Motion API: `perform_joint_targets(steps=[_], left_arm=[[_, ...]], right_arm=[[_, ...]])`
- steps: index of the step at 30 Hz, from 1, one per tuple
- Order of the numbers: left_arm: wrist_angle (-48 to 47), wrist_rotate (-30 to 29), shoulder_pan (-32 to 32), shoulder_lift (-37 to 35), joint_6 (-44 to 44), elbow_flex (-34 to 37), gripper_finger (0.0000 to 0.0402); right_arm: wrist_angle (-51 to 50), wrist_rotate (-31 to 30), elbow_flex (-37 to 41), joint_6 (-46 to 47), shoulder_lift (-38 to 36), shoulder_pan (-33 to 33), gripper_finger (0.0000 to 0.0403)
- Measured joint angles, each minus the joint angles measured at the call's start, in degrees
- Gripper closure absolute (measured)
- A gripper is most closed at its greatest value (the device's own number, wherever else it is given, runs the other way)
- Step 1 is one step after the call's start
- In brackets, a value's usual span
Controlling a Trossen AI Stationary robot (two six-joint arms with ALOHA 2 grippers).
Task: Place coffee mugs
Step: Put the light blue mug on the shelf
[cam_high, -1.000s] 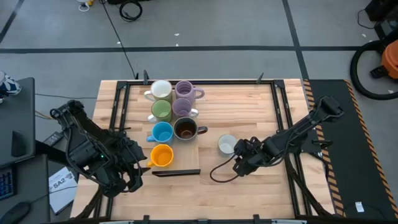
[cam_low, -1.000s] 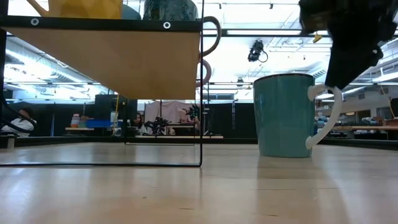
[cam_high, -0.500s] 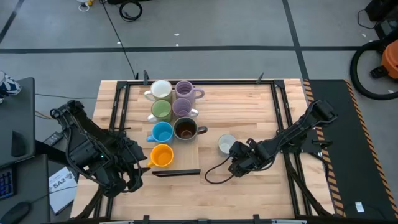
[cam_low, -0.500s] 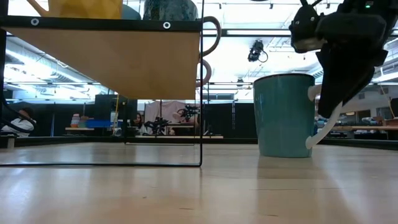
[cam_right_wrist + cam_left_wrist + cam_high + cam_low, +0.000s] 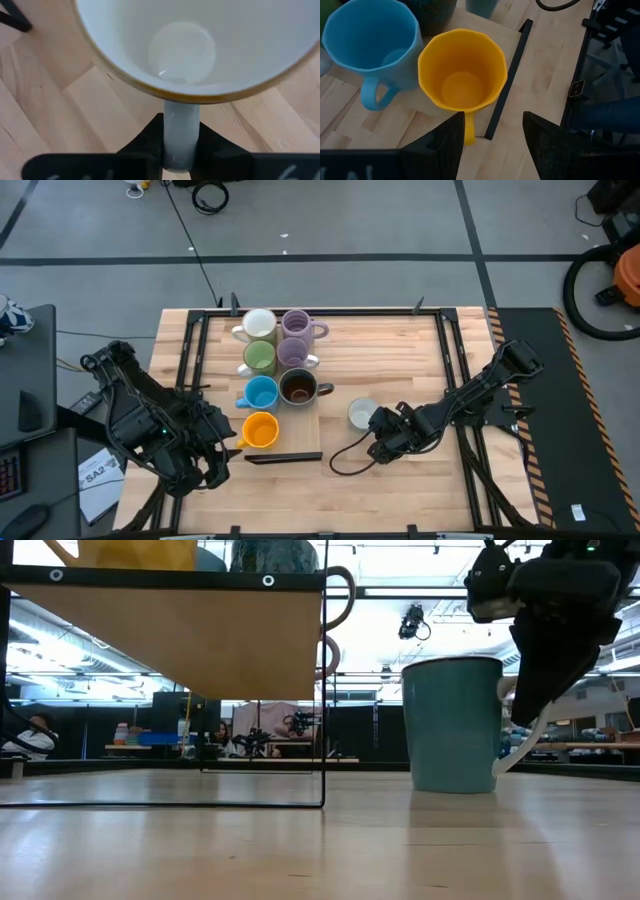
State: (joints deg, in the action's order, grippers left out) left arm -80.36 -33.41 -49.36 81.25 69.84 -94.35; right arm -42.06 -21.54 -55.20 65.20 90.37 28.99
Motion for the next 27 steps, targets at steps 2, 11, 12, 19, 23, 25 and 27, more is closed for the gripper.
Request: perform_joint_targets(steps=[2,11,12,19,23,25,27], left_arm=[[0.0,0.0,0.0,0.0,0.0,0.0,0.0195],[0.0,0.0,0.0,0.0,0.0,0.0,0.0195],[0.0,0.0,0.0,0.0,0.0,0.0,0.0195],[0.0,0.0,0.0,0.0,0.0,0.0,0.0195],[0.0,0.0,0.0,0.0,0.0,0.0,0.0195],[0.0,0.0,0.0,0.0,0.0,0.0,0.0195],[0.0,0.0,0.0,0.0,0.0,0.0,0.0195]], right_arm=[[0.0,0.0,0.0,-1.1,0.0,0.0,0.0346],[0.0,0.9,0.0,-2.3,0.0,0.0,0.0342],[0.0,1.2,0.0,-2.4,0.0,0.1,0.0343],[-0.2,2.2,-0.2,-3.5,-0.3,1.3,0.0346],[-1.6,2.8,-2.3,-4.6,-1.0,2.2,0.0346],[-3.0,2.8,-4.1,-5.6,-1.2,2.6,0.0347],[-4.4,2.8,-5.9,-6.8,-1.2,2.8,0.0347]])
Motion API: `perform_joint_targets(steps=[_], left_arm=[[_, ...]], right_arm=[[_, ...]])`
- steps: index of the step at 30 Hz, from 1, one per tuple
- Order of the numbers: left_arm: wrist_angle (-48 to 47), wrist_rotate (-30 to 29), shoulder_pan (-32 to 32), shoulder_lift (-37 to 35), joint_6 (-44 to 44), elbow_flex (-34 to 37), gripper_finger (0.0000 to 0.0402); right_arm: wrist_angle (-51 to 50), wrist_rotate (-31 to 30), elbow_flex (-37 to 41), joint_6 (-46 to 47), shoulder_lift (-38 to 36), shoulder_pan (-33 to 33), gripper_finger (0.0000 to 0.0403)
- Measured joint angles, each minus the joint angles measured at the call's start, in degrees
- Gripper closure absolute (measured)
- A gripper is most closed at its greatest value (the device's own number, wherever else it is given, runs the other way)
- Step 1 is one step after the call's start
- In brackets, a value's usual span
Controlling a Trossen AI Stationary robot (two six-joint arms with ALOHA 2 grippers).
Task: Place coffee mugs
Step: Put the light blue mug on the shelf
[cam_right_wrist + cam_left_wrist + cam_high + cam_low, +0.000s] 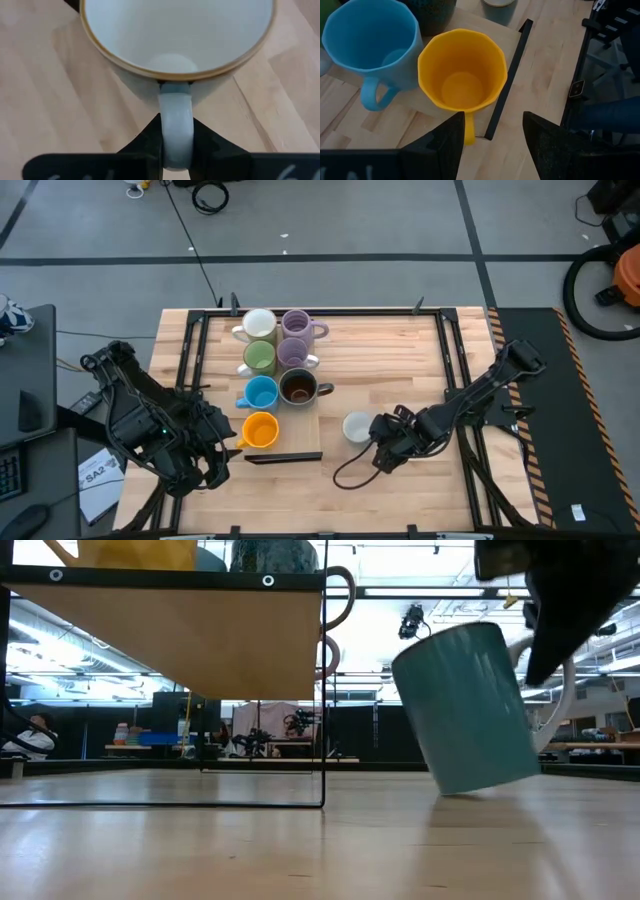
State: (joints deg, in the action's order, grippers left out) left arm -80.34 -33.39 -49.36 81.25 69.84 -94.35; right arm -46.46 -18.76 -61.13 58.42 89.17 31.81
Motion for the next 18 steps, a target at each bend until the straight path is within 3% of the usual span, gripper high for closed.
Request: perform_joint_targets(steps=[18], left_arm=[[0.0,0.0,0.0,0.0,0.0,0.0,0.0195]], right_arm=[[-4.3,-0.9,-10.3,-5.4,0.0,0.1,0.0347]])
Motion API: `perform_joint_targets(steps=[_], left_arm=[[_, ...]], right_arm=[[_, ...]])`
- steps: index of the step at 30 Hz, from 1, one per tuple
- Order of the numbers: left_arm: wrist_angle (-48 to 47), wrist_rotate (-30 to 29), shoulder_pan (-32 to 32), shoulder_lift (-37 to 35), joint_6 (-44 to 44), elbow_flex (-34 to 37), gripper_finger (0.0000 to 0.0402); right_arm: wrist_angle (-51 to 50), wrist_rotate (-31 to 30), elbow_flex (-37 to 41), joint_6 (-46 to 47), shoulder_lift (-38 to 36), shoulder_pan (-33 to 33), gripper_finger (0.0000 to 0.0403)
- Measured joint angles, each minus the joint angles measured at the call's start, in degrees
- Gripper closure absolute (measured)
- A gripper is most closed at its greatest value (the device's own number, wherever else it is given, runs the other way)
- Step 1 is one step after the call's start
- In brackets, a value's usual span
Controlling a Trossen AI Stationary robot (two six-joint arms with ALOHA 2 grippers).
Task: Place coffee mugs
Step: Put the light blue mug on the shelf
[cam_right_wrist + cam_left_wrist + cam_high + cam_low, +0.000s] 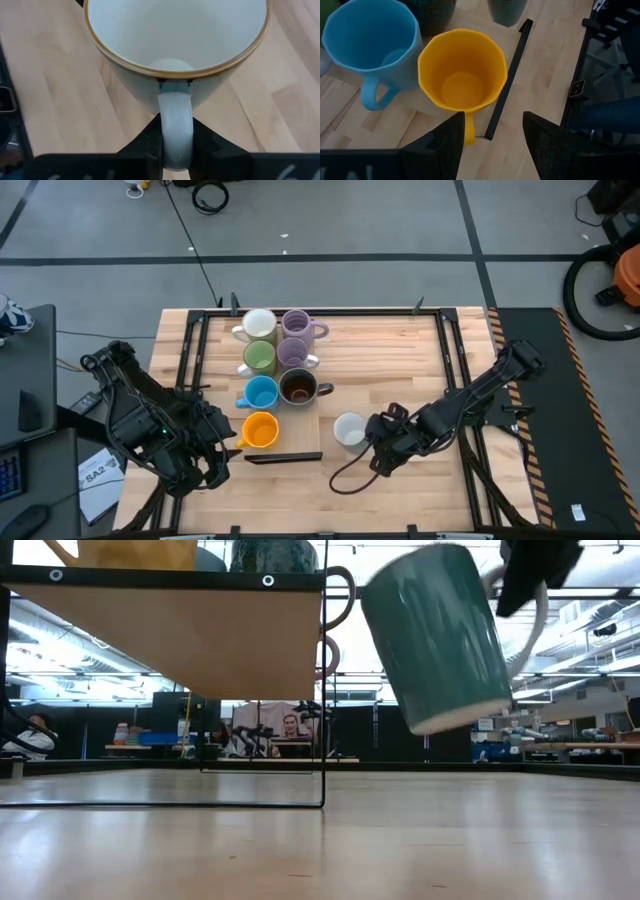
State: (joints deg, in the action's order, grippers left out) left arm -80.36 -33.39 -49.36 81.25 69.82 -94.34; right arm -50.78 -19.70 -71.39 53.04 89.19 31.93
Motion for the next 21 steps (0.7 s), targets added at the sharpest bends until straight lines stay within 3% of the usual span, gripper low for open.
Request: perform_joint_targets(steps=[10,21], left_arm=[[0.0,0.0,0.0,0.0,0.0,0.0,0.0195],[0.0,0.0,0.0,0.0,0.0,0.0,0.0195]], right_arm=[[-8.0,-0.4,-10.2,-4.4,0.0,0.0,0.0347],[-8.0,-3.5,-17.8,-11.0,0.0,0.0,0.0347]])
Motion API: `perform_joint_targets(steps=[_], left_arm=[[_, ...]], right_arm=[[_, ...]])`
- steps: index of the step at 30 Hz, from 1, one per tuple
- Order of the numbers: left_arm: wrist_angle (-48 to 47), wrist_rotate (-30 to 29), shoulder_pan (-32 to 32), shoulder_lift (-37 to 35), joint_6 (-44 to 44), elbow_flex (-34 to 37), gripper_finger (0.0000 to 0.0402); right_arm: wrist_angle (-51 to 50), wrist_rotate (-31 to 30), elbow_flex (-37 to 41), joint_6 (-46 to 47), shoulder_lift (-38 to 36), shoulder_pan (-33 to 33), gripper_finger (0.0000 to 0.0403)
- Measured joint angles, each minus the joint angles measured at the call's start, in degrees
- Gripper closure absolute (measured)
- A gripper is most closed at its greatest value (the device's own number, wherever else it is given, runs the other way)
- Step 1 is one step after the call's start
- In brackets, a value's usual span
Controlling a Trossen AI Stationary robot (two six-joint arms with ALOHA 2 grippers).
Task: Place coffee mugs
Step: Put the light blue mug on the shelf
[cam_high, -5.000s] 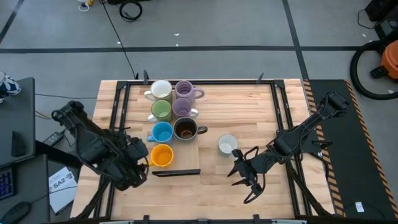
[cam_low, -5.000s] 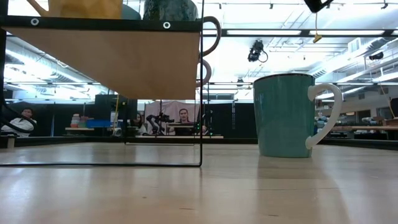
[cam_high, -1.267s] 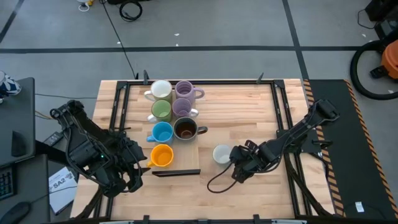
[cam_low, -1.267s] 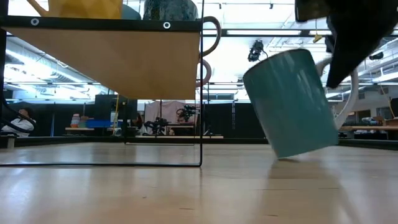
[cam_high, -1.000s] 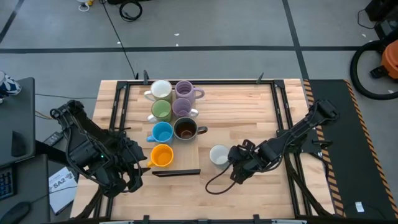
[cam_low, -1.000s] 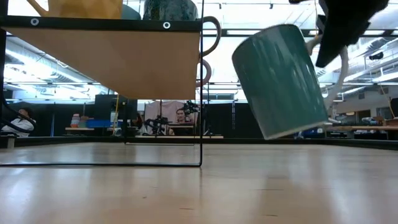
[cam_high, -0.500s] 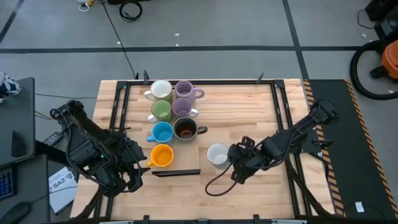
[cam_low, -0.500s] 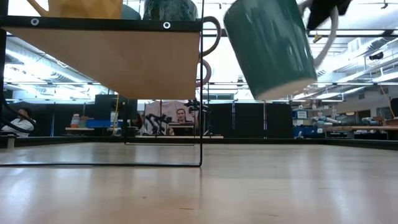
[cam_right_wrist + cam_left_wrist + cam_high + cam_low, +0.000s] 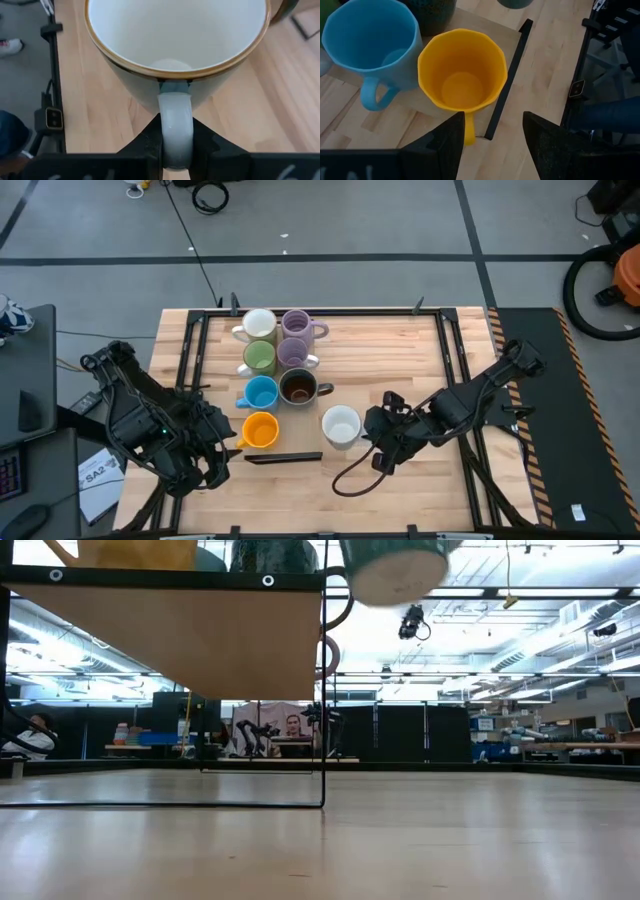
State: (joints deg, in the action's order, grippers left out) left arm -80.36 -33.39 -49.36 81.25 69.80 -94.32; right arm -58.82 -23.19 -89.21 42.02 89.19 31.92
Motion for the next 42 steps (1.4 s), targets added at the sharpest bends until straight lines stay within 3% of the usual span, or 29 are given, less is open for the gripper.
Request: perform_joint_targets(steps=[6,24,42], left_arm=[[0.0,0.0,0.0,0.0,0.0,0.0,0.0195],[0.0,0.0,0.0,0.0,0.0,0.0,0.0195],[0.4,0.0,0.0,0.0,0.0,0.0,0.0195]], right_arm=[[2.1,-2.8,-1.5,-2.8,0.0,0.0,0.0347],[16.5,-2.8,-1.3,-16.4,1.9,-1.9,0.0347],[21.1,-2.0,-0.9,-19.7,6.7,-5.1,0.0346]])
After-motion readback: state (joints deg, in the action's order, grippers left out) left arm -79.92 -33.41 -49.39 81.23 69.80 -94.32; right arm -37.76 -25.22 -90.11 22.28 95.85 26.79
